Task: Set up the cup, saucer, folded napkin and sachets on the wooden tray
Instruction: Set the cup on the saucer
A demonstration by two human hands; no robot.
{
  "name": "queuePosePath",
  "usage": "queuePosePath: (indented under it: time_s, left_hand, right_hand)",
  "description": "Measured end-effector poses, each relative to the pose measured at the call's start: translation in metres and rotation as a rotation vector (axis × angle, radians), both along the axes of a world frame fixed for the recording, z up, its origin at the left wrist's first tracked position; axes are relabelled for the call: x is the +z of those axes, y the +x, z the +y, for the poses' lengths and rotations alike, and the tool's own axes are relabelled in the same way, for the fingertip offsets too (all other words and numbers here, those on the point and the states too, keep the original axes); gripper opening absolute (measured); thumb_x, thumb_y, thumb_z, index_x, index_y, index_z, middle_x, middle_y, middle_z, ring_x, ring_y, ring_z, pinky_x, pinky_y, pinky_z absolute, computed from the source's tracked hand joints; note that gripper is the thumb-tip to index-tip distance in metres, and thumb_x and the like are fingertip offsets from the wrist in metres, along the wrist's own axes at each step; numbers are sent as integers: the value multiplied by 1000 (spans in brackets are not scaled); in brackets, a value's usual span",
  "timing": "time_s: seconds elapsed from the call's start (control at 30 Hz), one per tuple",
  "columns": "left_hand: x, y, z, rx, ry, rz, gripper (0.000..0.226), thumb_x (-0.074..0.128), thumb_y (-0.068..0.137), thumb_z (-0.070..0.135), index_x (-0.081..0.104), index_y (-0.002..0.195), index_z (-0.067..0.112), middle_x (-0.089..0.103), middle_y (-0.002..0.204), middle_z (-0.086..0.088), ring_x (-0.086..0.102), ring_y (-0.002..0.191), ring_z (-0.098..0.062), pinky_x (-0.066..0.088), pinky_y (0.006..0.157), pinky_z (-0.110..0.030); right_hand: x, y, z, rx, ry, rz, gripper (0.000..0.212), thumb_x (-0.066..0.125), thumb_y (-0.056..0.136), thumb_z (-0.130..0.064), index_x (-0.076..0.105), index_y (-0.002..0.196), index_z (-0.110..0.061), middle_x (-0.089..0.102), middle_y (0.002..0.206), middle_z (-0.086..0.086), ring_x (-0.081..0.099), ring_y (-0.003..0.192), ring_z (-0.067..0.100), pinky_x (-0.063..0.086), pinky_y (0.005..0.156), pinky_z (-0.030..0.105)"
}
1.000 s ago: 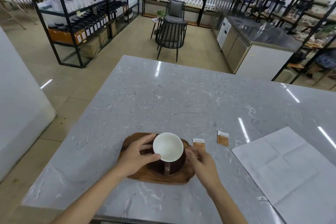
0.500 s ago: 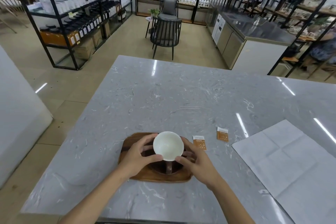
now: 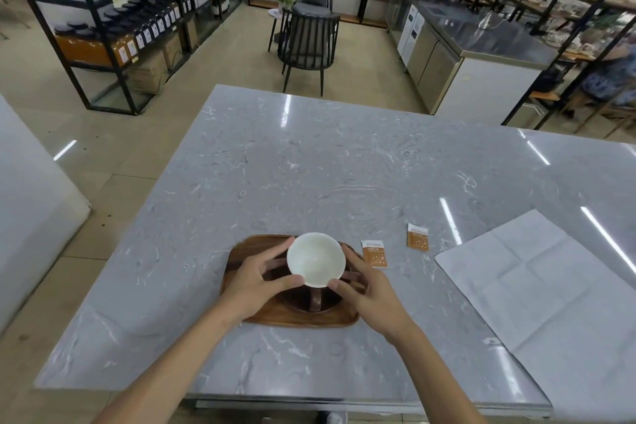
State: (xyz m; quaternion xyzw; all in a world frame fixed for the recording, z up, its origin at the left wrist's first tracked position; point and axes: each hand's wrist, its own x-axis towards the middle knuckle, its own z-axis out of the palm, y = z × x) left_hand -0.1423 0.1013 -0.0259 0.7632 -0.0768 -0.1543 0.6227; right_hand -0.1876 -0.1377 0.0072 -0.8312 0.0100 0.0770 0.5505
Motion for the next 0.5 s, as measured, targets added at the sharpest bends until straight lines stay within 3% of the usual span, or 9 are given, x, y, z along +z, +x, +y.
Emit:
queuePosePath:
  time_s: [0.17, 0.5]
  left_hand:
    - [-1, -3, -2, 34, 13, -17, 75, 89, 72, 38, 51, 131, 65, 56, 138, 36, 57, 126, 7, 42, 95, -12]
    - [-3, -7, -2, 41, 56, -17, 80, 85, 78, 34, 45, 145, 49, 53, 141, 30, 48, 123, 23, 38, 88, 2]
  right_hand:
    - [5, 1, 1, 18, -19, -5, 61, 75, 90, -37, 44, 134, -66, 63, 125, -37, 62, 114, -10, 51, 81, 5]
    - [-8, -4, 0, -24, 11, -17, 63, 73, 94, -23, 47, 151, -33, 66, 136, -9, 68, 113, 1, 50, 87, 8]
